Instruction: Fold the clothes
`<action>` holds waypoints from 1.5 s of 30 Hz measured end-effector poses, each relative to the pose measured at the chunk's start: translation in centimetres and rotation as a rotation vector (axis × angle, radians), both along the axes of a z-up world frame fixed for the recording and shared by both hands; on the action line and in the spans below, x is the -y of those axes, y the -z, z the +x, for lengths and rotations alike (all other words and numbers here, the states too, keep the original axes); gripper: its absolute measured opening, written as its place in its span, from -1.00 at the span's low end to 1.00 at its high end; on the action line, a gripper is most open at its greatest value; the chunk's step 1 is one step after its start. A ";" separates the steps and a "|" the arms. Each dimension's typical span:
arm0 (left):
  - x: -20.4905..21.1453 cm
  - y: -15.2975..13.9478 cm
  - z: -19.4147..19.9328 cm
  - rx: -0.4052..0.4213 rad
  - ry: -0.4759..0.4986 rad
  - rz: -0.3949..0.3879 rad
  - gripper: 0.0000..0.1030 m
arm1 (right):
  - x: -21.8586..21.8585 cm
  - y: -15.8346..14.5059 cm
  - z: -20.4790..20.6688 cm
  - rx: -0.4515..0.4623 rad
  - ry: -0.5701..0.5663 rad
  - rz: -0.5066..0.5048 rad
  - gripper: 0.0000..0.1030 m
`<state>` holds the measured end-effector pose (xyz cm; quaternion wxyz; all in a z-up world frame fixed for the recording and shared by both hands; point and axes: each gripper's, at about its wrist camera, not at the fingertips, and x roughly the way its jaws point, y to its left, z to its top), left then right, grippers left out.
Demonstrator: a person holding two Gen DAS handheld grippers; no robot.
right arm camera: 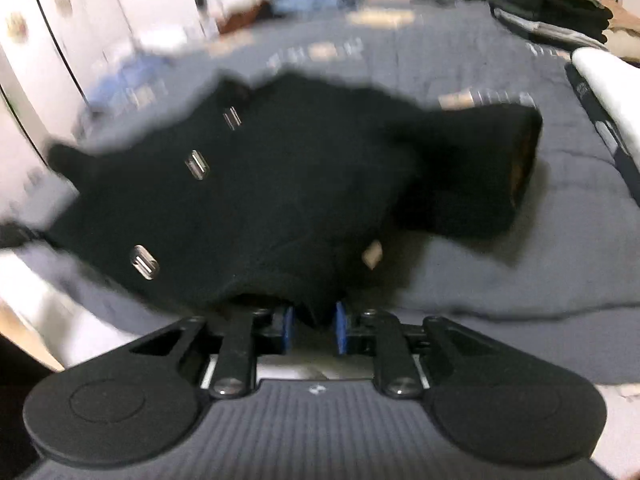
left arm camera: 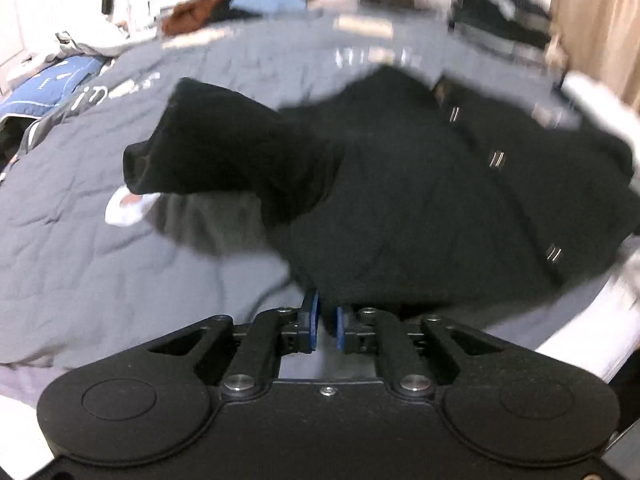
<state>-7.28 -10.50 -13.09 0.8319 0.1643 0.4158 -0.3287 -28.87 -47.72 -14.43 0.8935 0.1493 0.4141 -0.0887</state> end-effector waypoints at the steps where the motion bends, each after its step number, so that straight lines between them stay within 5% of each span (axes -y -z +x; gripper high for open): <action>1: -0.1 -0.2 -0.1 -0.003 0.005 -0.009 -0.76 | -0.2 0.5 0.2 -0.041 -0.005 -0.028 -0.63; 4: -1.1 -1.6 -0.2 -0.005 0.011 -0.086 -0.44 | 0.6 -0.9 -0.7 0.026 0.019 -0.005 -0.57; 8: -3.0 -3.4 -0.3 0.001 0.015 -0.245 -0.04 | 2.4 -3.4 -2.5 0.137 0.059 0.041 -0.20; 12: -3.9 -4.7 -0.6 -0.020 0.040 -0.387 0.12 | 4.1 -4.9 -4.1 0.203 0.102 0.082 -0.16; 17: -3.1 -5.2 -0.8 -0.022 0.067 -0.468 0.14 | 6.5 -6.5 -5.6 0.285 0.183 0.089 -0.06; 22: 0.8 -4.7 -2.2 0.014 0.144 -0.458 0.15 | 8.2 -6.0 -3.9 0.285 0.238 0.042 -0.03; 25: 3.7 -4.5 -4.0 0.046 0.217 -0.455 0.38 | 10.1 -5.5 -2.6 0.285 0.285 0.083 -0.03; 35: 12.5 -2.2 -9.9 0.115 0.485 -0.390 0.39 | 14.3 -3.4 0.7 0.225 0.303 0.147 -0.03; 45: 17.1 -2.3 -11.9 0.121 0.558 -0.490 0.39 | 15.6 -1.9 2.6 0.207 0.262 0.186 -0.03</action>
